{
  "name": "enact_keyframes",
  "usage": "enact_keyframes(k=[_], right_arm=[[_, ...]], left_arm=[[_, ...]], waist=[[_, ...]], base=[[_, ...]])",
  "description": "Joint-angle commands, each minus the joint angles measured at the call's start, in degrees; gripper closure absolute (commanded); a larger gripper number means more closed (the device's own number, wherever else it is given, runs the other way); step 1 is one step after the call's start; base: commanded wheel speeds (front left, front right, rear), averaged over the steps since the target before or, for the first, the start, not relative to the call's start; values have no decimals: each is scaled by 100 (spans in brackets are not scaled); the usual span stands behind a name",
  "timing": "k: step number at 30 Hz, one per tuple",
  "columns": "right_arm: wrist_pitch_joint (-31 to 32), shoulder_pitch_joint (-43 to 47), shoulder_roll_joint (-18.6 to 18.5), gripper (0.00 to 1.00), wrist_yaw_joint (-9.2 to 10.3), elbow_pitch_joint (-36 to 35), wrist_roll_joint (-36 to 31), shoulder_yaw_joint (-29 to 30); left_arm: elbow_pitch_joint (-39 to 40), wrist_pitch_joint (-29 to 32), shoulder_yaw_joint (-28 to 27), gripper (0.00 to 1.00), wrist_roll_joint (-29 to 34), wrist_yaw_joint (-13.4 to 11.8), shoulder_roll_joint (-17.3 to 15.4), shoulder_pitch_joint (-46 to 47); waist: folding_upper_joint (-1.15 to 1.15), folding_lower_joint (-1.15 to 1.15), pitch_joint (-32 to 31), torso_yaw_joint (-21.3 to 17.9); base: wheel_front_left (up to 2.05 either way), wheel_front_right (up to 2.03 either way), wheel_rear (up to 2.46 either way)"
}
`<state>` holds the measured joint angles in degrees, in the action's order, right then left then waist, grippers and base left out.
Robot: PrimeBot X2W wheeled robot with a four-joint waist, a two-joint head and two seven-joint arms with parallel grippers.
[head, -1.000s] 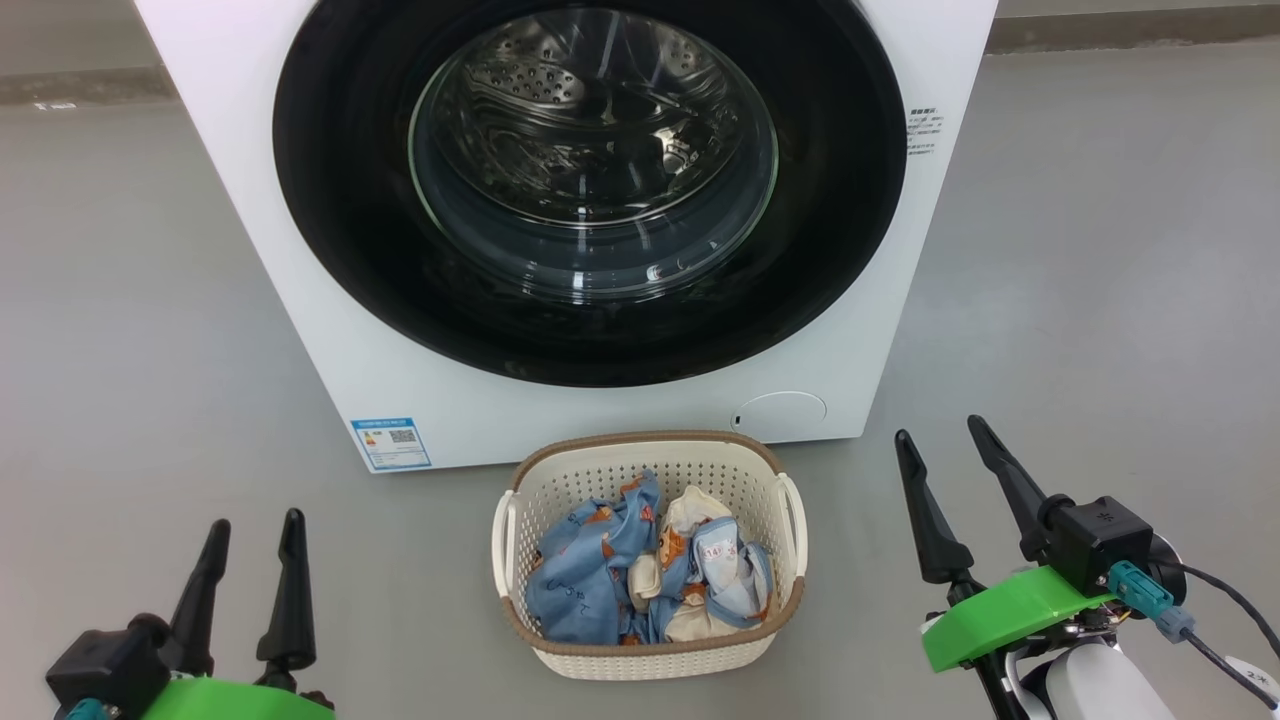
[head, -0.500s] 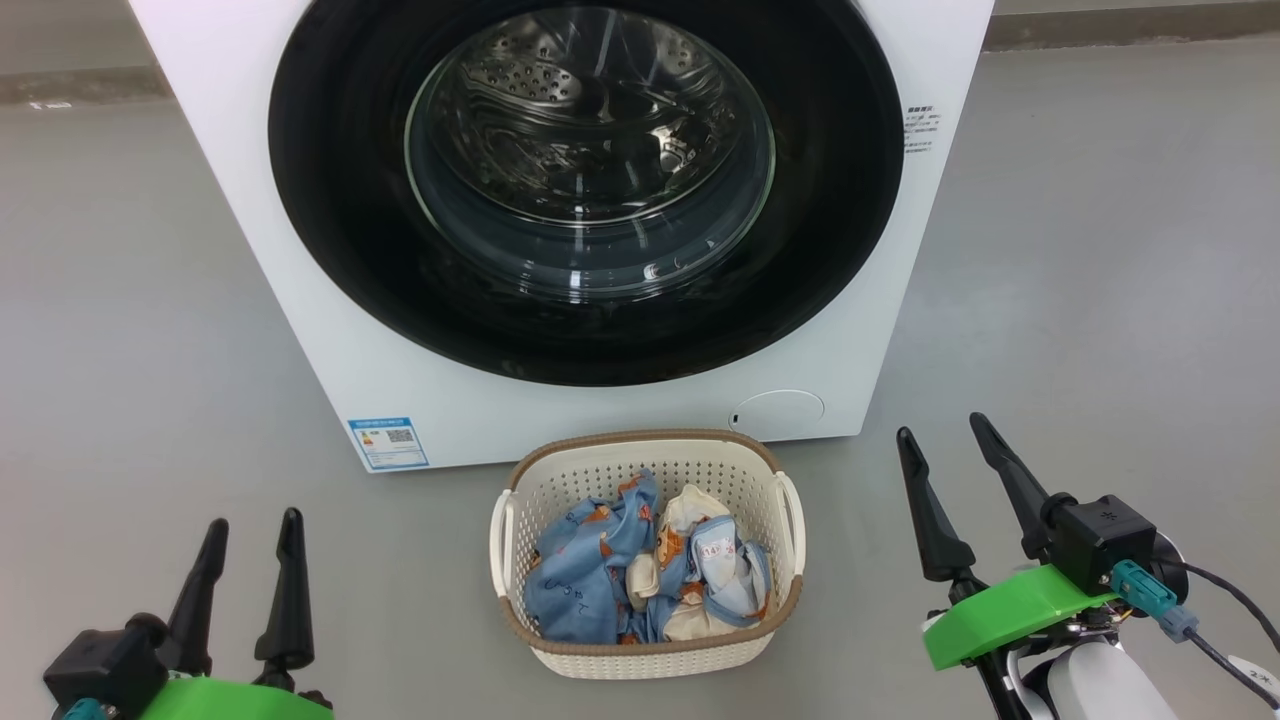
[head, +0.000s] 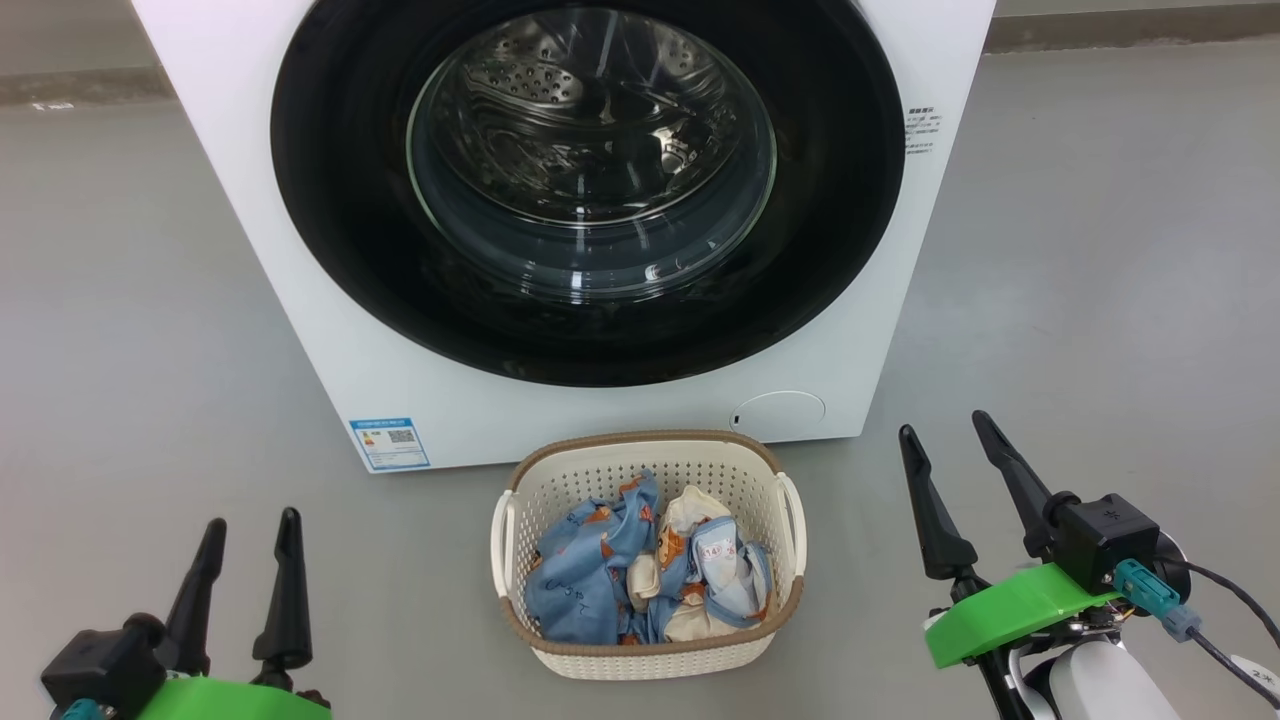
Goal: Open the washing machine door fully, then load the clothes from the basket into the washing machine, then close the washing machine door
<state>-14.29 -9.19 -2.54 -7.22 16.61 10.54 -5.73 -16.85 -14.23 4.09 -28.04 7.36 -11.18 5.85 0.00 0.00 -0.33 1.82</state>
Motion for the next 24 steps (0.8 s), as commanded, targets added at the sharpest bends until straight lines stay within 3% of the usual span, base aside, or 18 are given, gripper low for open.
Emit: enact_keyframes(k=[1, 12, 24], right_arm=[[-71, -211, -33, 0, -26, -162, -6, -129], [-71, -224, -33, 0, -26, -147, 6, -146], [-71, -227, -33, 0, -26, -140, 22, -140]], left_arm=[[156, -77, -225, 0, 68, 13, -127, 245], [164, -77, -239, 0, 109, 13, -122, 222], [187, -77, -191, 0, -87, 13, -135, 234]], waist=[[0, 0, 0, 0], [0, 0, 4, -5], [0, 0, 6, -12]], base=[[0, 0, 0], [43, 43, -86], [108, 108, -215]])
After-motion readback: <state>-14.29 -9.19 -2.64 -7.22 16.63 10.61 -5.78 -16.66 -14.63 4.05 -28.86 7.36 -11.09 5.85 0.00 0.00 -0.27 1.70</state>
